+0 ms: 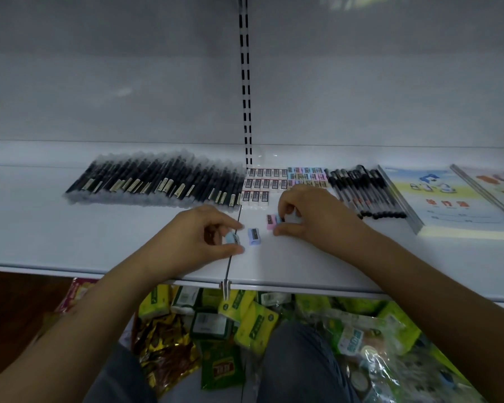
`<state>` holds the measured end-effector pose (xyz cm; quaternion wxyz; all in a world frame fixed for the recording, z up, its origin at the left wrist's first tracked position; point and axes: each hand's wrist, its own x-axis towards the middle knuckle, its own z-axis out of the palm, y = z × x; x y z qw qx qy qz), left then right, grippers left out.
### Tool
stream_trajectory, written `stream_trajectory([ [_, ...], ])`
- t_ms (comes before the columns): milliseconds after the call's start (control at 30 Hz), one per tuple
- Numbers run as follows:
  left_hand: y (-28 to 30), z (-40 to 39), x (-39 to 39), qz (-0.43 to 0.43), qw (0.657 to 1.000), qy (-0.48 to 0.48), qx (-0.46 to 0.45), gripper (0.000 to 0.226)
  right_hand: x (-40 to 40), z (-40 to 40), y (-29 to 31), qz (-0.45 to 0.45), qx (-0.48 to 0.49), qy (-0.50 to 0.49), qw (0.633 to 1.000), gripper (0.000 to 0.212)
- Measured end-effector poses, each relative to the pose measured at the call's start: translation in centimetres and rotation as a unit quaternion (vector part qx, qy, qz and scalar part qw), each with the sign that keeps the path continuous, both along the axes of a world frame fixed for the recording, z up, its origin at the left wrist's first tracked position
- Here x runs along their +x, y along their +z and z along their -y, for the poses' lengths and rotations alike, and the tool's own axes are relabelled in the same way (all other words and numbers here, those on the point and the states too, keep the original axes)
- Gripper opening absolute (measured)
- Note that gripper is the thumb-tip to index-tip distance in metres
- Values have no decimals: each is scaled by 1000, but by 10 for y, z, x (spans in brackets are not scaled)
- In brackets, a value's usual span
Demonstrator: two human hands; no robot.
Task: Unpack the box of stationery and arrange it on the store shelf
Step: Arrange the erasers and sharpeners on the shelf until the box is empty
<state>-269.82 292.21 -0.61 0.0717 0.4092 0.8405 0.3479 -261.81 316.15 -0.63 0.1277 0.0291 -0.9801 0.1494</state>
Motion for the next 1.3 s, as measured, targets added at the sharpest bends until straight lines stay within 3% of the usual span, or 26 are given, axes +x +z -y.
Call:
stream_trajectory([
  [167,-1,-7,0,9,998,13,60,27,3,-1,0,8,-39,25,999,35],
  [300,-10,-14,1,-72,997,27,-11,28,-4,1,2,49,-15,36,998,31],
  [467,-12,-12,-1,-90,995,27,-26,39,-4,4,8,50,-8,37,998,24],
  [567,-11,-16,1,-103,994,-1,-23,44,4,-1,18,8,-41,24,999,19],
  [700,-8,-32,0,-99,994,-35,-19,33,19,-37,35,-57,-103,-53,992,21],
  [833,-5,-55,-6,-98,994,-39,-18,28,30,-69,33,-31,-79,-102,991,23],
  [1000,4,-80,-12,-124,992,-23,-16,22,34,-76,28,-13,17,-112,993,21],
  [1300,0,-98,-10,-167,984,-52,-36,31,36,-57,20,19,11,-62,998,23],
])
